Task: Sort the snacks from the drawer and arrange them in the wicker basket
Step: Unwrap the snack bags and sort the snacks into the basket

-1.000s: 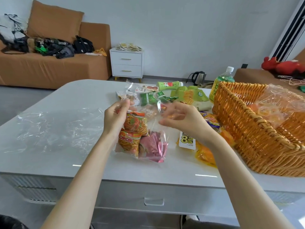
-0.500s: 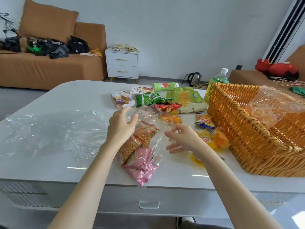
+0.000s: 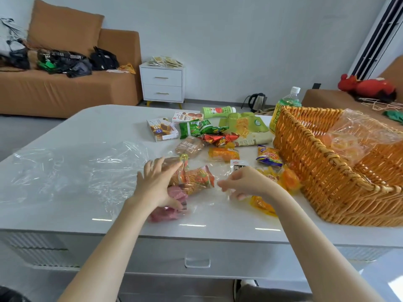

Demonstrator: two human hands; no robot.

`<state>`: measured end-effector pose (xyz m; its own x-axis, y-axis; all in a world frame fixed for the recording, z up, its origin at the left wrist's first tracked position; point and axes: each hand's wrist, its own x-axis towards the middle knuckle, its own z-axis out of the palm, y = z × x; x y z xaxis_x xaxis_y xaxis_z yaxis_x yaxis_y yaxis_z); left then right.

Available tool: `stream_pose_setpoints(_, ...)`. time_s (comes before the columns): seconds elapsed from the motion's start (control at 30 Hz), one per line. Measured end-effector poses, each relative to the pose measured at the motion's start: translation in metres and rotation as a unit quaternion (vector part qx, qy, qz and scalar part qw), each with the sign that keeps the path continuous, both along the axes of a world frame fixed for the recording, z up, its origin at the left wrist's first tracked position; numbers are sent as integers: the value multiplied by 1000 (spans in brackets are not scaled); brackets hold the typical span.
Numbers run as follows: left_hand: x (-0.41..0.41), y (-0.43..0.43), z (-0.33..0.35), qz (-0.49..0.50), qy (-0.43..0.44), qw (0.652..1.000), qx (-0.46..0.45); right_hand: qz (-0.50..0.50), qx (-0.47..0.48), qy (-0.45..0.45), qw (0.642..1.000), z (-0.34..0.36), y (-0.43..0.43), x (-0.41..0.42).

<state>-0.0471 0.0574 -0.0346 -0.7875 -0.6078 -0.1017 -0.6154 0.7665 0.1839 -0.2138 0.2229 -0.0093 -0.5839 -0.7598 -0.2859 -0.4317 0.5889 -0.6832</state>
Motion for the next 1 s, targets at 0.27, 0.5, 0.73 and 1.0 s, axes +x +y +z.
stream_pose_setpoints(0.27,9,-10,-2,4,2,991,135,-29,-94,-31,995,-20,-17,-1)
stream_pose_setpoints(0.5,10,-20,-16,-35,28,984,170,-115,-101,-168,974,-45,-45,17)
stream_pose_setpoints(0.73,13,-21,-20,-35,38,986,160,-227,-179,-180,940,-53,-49,13)
stream_pose_setpoints(1.0,15,-21,-21,-32,44,986,159,-124,-174,-264,941,-58,-62,21)
